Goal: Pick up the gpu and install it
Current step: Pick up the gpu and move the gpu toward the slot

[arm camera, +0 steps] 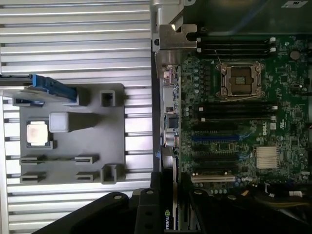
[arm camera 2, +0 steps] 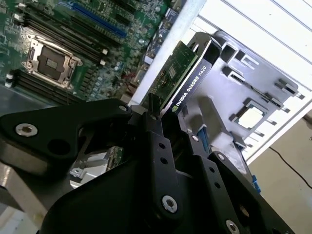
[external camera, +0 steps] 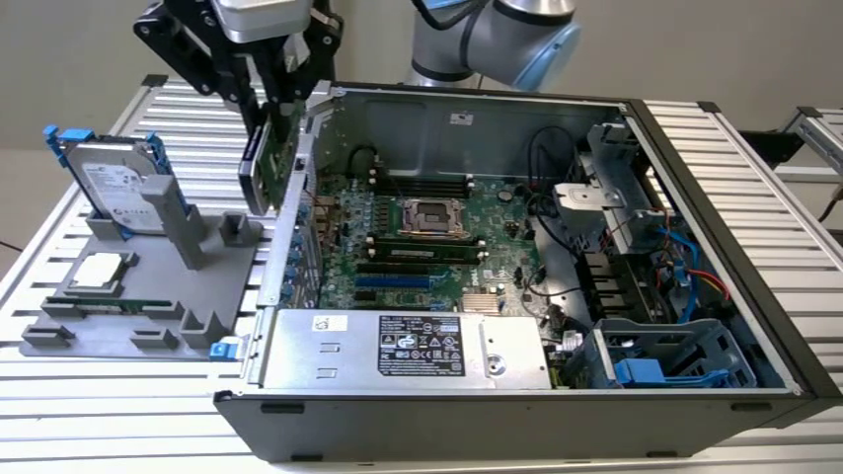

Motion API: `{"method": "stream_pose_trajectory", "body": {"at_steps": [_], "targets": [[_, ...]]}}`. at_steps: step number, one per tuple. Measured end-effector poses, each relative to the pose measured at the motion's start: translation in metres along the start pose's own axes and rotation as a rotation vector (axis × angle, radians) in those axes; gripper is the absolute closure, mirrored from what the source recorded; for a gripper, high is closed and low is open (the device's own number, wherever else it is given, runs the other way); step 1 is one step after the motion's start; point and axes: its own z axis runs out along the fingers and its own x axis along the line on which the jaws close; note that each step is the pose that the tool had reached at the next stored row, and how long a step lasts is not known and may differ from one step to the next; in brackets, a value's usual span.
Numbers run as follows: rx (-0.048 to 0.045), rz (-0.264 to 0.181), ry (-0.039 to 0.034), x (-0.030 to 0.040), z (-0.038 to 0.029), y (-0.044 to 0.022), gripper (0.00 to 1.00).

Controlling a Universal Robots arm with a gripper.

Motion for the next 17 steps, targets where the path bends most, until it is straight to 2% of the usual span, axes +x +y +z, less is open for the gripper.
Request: {"method": "stream_pose_trajectory", "body": {"at_steps": [17], "targets": [[0.0000,0.000,0.0001,-0.0472,0.0013,0.0024,1.00]]}}
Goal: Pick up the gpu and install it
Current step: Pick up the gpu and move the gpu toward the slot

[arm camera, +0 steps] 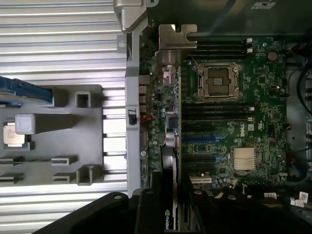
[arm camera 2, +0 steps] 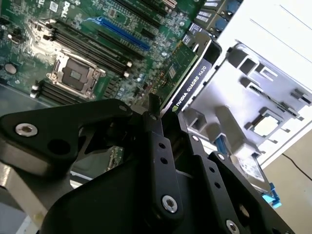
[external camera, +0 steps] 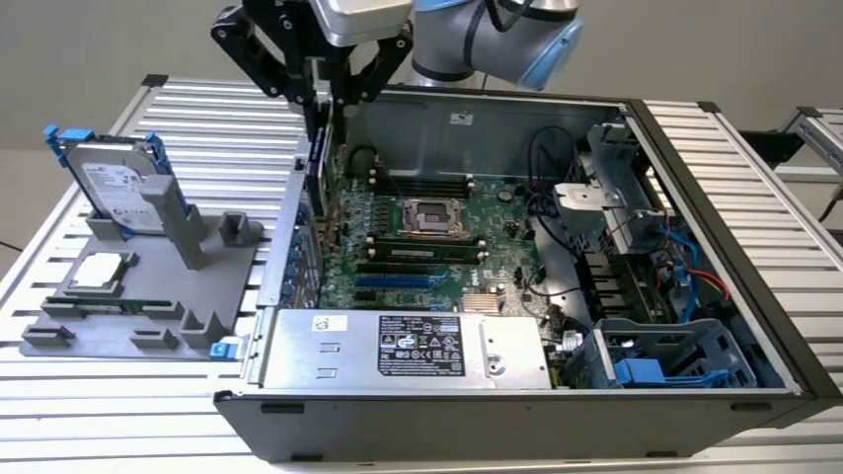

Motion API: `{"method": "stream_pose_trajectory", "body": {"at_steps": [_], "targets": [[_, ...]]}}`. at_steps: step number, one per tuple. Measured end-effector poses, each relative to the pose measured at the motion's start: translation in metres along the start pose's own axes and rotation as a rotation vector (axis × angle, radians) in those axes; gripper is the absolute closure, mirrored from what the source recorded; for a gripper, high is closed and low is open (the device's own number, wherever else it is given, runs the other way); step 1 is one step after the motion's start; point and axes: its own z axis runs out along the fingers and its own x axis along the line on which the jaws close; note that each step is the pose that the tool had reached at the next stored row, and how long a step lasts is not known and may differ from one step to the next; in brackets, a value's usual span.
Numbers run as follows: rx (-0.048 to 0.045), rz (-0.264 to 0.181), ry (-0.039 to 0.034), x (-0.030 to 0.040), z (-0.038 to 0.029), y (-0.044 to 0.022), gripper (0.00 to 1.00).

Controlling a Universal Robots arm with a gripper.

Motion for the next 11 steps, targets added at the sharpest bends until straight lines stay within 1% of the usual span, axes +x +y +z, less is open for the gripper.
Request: {"method": "stream_pose_trajectory", "body": {"at_steps": [11], "targets": [[0.0000,0.000,0.0001,-0.0293,0.0008,0.0015,1.00]]}}
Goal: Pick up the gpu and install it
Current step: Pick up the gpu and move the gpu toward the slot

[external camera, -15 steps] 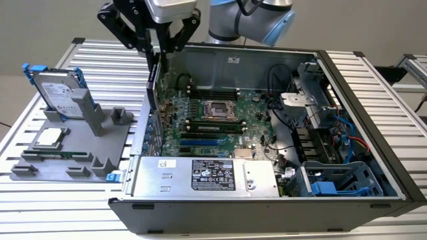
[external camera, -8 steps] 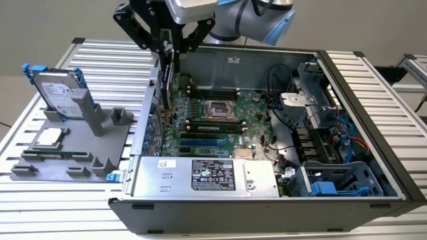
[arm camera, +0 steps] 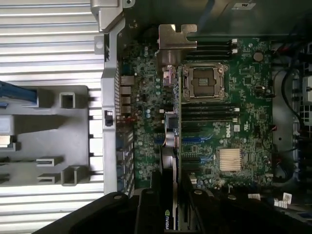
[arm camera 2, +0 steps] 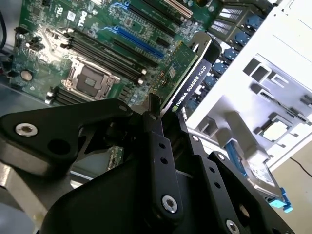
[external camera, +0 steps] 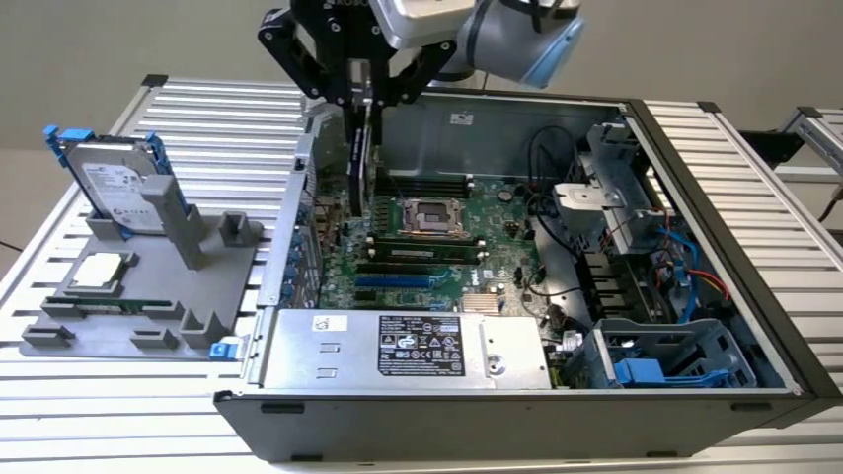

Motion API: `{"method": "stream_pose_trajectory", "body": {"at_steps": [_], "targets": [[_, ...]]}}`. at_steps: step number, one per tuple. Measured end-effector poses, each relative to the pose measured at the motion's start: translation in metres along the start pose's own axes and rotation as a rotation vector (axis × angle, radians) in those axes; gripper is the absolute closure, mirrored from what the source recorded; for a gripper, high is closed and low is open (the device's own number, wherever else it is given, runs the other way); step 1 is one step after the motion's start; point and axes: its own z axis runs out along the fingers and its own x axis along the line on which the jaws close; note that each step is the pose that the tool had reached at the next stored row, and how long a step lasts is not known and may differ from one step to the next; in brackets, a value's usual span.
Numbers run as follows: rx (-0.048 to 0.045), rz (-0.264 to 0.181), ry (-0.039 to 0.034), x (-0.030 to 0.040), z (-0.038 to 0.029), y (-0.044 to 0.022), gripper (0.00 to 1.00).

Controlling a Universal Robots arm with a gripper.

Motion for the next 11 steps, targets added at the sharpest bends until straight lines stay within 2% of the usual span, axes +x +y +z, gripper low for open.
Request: {"method": "stream_pose_trajectory", "body": {"at_steps": [11], "targets": [[0.0001,0.000,0.0005,-0.0316,0.0009,0.0016,1.00]]}}
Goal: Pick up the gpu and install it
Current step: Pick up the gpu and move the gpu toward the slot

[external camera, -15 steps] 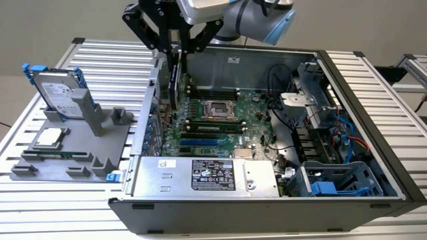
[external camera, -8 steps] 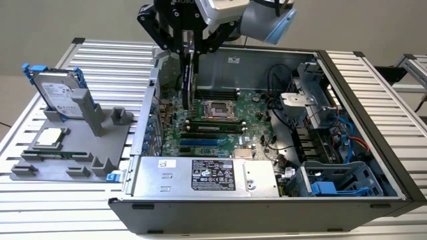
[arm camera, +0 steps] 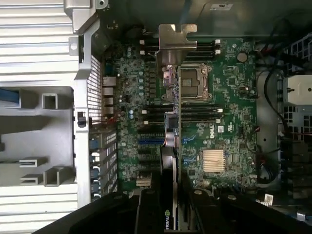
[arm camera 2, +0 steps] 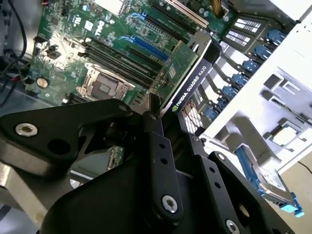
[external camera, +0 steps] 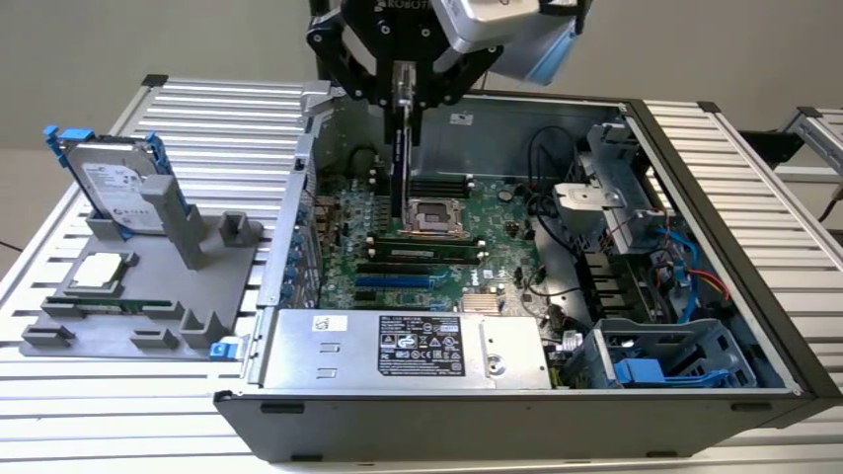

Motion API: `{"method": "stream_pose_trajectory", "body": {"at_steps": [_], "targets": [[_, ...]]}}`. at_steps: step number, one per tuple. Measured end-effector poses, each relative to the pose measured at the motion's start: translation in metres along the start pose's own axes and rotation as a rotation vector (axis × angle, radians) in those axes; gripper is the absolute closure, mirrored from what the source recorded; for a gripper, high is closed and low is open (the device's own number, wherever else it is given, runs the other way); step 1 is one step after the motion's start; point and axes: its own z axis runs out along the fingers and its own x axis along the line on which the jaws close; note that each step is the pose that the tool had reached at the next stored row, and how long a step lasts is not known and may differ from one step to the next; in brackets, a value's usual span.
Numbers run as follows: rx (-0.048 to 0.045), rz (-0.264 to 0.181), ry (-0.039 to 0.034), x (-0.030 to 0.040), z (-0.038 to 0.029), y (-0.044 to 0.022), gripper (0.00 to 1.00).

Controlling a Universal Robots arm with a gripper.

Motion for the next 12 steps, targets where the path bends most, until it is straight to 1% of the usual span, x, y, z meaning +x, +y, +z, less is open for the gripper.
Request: {"method": "stream_pose_trajectory", "body": {"at_steps": [1,2,12], "targets": [[-0.0001,0.000,0.0001,-0.0029,0.0001,0.0002,1.00],[-0.0001,0.000,0.0001,-0.0082,0.0003,0.0004,1.00],[0.0000,0.000,0.0004,-0.0340,0.0009,0.0017,1.00]]}}
